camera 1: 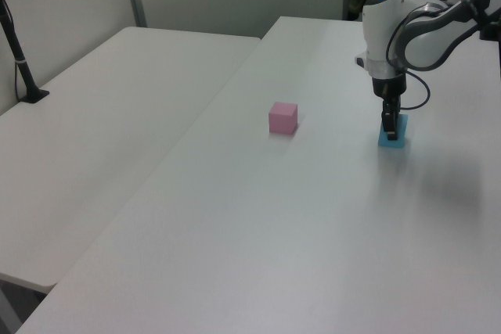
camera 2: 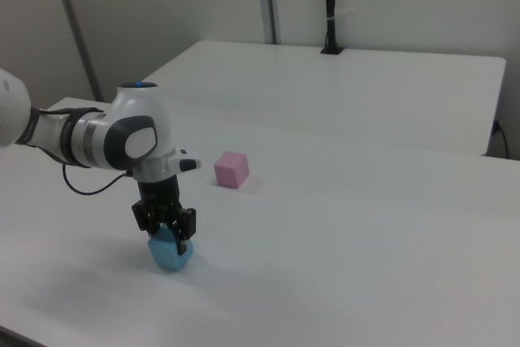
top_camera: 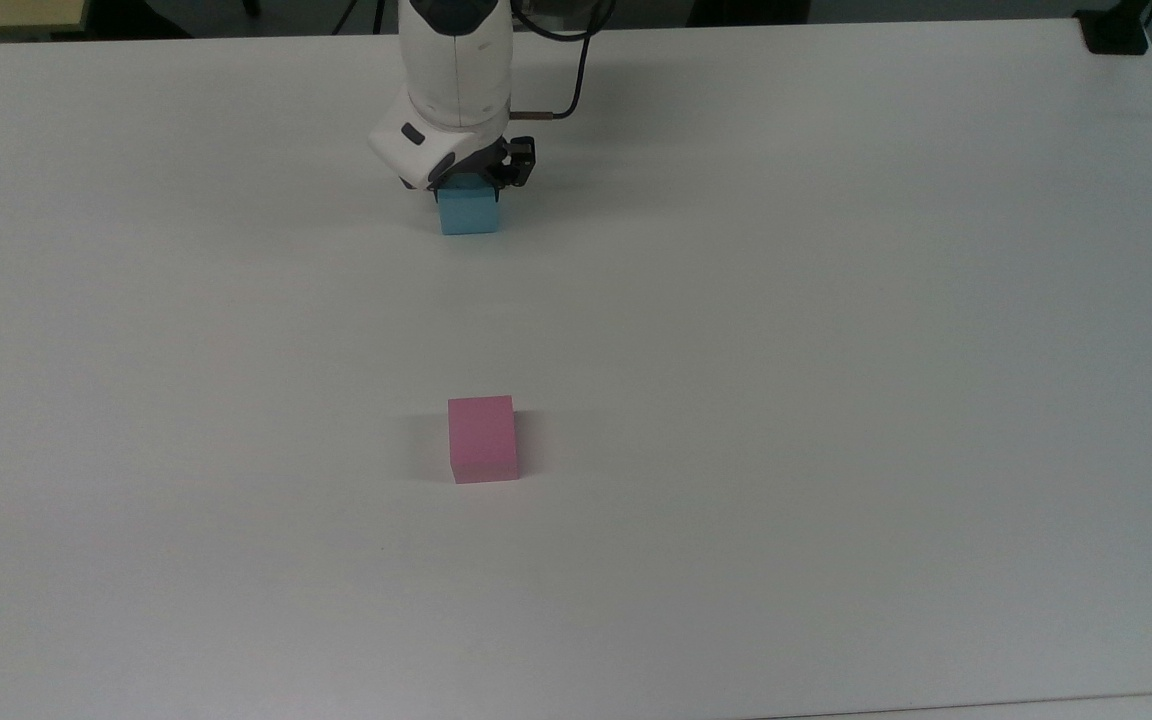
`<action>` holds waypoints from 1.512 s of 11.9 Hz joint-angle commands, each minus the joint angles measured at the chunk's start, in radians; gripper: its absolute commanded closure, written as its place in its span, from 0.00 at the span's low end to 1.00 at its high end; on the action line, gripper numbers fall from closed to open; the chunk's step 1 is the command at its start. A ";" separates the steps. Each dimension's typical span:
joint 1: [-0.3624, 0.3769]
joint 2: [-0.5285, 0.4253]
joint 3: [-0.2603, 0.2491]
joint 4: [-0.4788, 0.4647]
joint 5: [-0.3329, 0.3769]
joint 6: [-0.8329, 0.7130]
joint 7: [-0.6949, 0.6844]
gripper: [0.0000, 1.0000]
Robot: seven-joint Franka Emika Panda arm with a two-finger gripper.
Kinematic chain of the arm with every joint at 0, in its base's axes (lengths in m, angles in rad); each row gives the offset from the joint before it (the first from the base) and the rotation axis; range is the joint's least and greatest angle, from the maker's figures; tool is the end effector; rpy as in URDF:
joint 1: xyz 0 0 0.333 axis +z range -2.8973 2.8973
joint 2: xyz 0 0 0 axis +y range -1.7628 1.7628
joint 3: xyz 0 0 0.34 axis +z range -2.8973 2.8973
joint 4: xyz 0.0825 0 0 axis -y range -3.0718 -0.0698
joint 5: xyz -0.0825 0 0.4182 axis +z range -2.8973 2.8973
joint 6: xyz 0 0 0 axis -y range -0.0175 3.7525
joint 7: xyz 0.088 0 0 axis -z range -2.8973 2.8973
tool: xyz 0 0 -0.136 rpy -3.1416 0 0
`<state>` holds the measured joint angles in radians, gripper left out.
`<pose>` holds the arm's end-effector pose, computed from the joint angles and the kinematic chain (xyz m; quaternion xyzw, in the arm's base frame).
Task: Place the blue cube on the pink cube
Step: 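Close the gripper fingers around the light-blue cube, then lift the light-blue cube up off the table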
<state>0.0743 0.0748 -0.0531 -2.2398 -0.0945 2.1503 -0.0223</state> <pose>0.5361 0.0051 0.2952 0.9946 0.0506 -0.0820 0.0392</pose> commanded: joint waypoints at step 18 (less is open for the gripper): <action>-0.027 -0.023 -0.085 0.591 0.058 -0.419 -0.180 0.70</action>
<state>0.0532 -0.0225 -0.1355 -1.7225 -0.0577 1.6825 -0.2137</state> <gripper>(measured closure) 0.410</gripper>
